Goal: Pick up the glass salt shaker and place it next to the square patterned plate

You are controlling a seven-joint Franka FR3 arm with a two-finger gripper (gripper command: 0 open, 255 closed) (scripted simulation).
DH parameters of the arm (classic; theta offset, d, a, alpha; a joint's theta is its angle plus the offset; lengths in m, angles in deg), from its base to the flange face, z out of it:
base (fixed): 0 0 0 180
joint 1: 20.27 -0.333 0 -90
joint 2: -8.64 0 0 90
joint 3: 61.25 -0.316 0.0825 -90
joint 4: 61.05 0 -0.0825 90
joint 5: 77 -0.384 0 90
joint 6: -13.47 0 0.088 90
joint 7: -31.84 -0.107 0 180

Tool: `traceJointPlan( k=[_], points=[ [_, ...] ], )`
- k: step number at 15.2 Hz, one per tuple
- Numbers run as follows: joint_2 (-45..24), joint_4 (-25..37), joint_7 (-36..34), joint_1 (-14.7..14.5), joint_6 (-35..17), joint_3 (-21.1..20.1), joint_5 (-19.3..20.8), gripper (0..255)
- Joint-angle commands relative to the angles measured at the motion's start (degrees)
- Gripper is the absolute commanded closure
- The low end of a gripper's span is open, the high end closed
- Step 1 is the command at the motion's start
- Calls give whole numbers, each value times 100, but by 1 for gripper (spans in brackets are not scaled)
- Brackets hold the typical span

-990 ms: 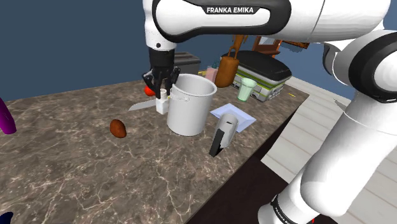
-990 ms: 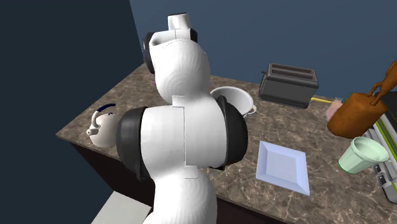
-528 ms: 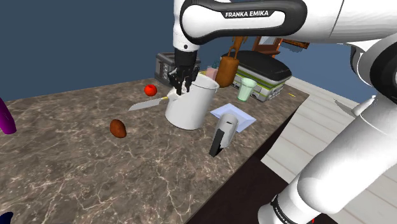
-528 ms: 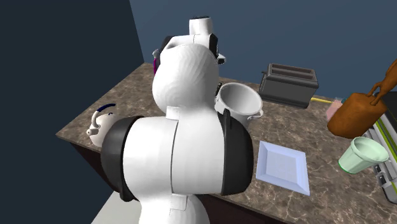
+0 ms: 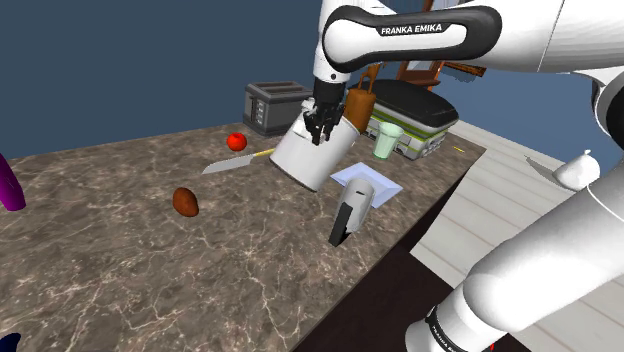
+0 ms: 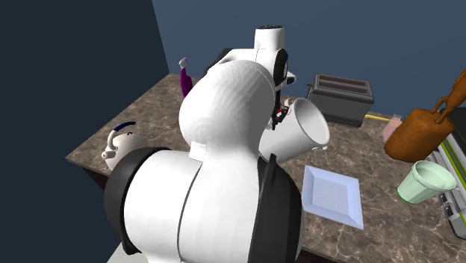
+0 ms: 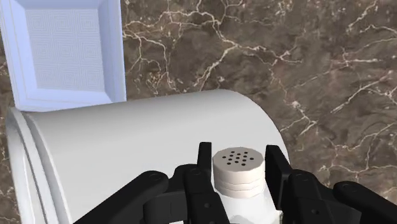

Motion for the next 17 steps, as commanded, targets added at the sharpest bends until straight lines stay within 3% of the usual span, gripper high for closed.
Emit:
traceJointPlan(
  k=[1,9,17],
  points=[
    [86,-116,316,130,-62,184,11,255],
    [218,-304,1426,602,-230,864,105,255],
    [-25,-77,2506,1075,-361,1517,205,255]
  ],
)
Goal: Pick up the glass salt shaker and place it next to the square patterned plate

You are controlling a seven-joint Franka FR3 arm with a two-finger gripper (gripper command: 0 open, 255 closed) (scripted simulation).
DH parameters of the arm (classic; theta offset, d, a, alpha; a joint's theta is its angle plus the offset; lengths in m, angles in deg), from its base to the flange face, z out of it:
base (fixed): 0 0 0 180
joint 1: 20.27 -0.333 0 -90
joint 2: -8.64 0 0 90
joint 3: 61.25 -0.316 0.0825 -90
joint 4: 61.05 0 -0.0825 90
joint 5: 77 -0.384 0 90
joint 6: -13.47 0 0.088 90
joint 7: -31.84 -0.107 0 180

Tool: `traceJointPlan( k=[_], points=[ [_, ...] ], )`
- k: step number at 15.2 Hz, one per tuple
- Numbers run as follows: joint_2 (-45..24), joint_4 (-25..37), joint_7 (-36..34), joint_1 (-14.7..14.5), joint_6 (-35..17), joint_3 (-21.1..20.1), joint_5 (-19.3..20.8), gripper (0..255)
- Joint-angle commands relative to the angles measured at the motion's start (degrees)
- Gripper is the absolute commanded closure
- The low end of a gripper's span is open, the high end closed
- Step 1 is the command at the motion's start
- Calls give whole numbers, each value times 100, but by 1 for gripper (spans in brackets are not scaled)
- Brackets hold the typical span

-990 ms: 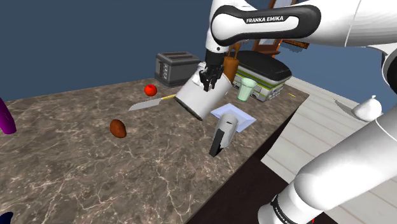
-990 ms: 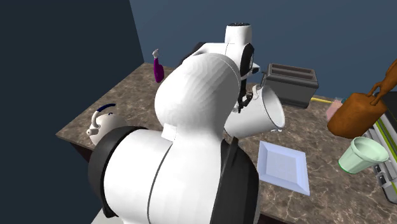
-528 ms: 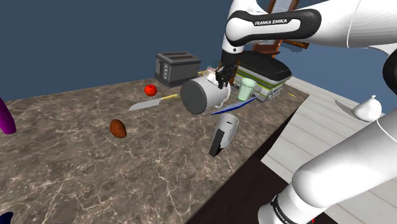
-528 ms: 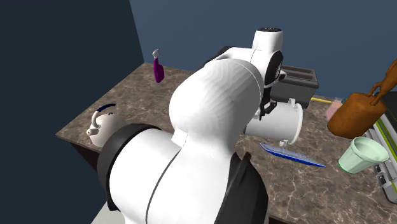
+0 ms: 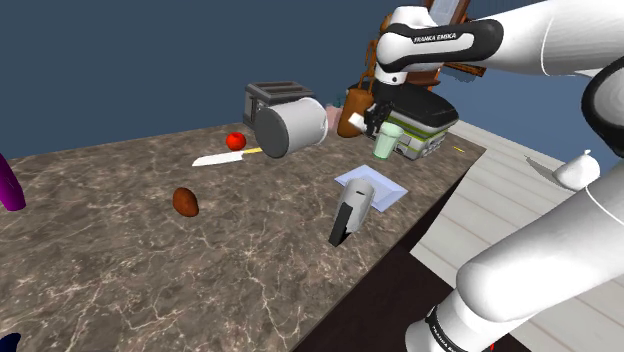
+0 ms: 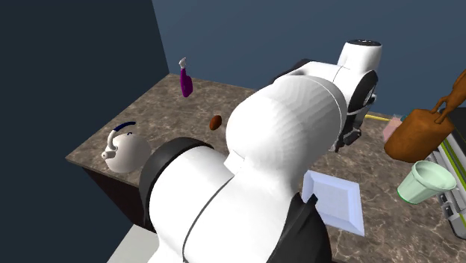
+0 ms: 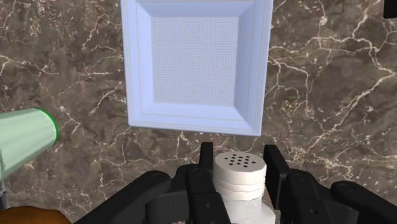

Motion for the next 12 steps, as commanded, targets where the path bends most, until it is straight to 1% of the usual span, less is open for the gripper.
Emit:
traceJointPlan(
  k=[1,7,12],
  points=[
    [-82,86,279,119,-25,159,17,255],
    [-526,574,1080,471,-67,604,1,255],
    [-1041,1174,1746,778,-44,930,-97,255]
  ],
)
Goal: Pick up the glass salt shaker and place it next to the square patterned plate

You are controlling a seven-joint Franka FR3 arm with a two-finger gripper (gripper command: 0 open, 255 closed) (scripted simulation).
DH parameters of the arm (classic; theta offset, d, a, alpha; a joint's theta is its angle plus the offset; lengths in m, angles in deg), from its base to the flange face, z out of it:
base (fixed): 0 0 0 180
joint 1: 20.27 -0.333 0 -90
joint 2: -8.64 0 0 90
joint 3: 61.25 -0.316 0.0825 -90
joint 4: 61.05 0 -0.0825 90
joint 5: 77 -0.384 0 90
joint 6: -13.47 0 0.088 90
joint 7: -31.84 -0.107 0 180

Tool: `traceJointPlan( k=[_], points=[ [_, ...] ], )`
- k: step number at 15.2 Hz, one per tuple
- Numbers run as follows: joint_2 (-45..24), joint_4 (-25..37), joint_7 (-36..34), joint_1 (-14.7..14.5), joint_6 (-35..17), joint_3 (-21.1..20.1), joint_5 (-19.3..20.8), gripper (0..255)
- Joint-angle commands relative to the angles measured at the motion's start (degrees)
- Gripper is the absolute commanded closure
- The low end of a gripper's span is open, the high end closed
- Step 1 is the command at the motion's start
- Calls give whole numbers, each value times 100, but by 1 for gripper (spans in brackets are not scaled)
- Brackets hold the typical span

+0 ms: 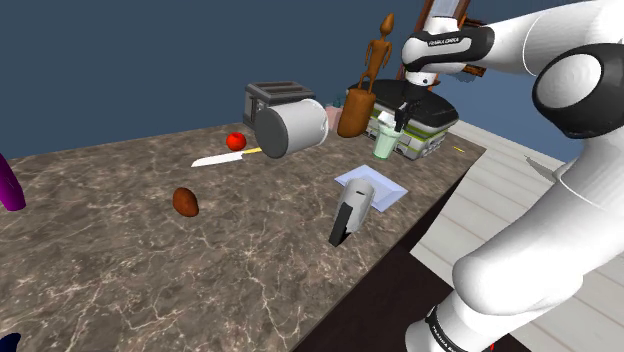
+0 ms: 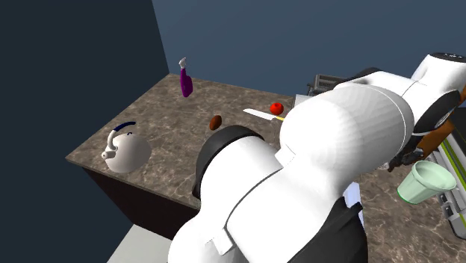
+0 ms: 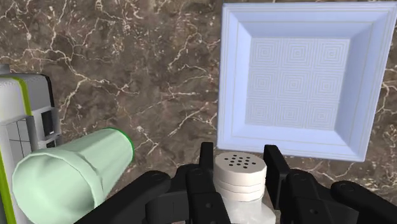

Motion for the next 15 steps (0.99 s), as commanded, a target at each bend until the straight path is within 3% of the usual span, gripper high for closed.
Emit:
traceJointPlan(
  k=[1,4,15],
  points=[
    [-260,317,289,132,33,130,-58,255],
    [-744,918,771,382,117,330,-197,255],
    [-833,185,719,389,-703,325,-193,255]
  ],
)
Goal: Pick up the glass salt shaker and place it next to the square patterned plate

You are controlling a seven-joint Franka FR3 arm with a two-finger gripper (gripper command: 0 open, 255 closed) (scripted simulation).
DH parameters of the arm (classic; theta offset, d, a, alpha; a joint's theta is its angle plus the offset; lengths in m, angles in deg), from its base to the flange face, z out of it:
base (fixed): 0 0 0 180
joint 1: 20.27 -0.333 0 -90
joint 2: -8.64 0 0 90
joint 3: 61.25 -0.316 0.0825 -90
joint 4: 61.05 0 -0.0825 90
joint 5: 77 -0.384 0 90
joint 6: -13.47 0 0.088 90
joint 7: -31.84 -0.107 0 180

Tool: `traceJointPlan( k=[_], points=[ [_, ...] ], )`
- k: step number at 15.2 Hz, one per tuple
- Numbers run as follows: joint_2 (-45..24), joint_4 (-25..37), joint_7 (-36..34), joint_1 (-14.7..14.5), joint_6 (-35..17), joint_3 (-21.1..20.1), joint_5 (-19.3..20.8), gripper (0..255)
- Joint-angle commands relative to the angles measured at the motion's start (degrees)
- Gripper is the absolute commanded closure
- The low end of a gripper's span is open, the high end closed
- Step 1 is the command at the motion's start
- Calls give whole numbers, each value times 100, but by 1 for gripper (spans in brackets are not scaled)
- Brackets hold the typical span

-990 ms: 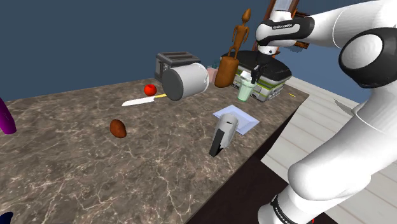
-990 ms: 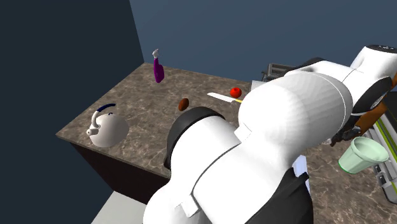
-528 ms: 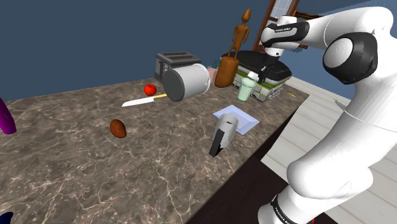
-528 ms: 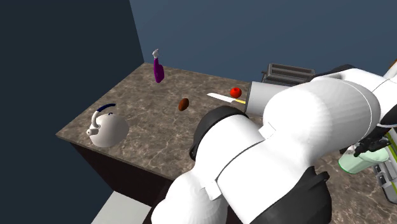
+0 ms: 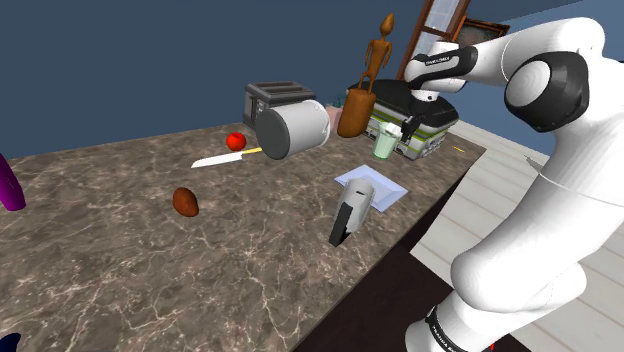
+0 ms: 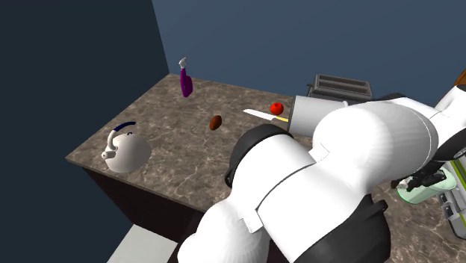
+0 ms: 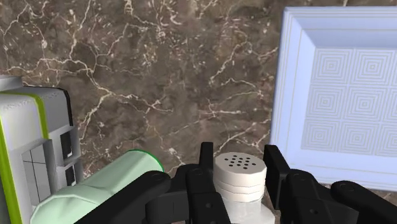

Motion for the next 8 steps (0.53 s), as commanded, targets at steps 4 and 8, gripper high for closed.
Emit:
traceJointPlan(
  k=[4,8],
  points=[
    [-84,-266,-20,4,-352,-1,-6,255],
    [-171,-466,-32,8,-638,-2,-13,255]
  ],
)
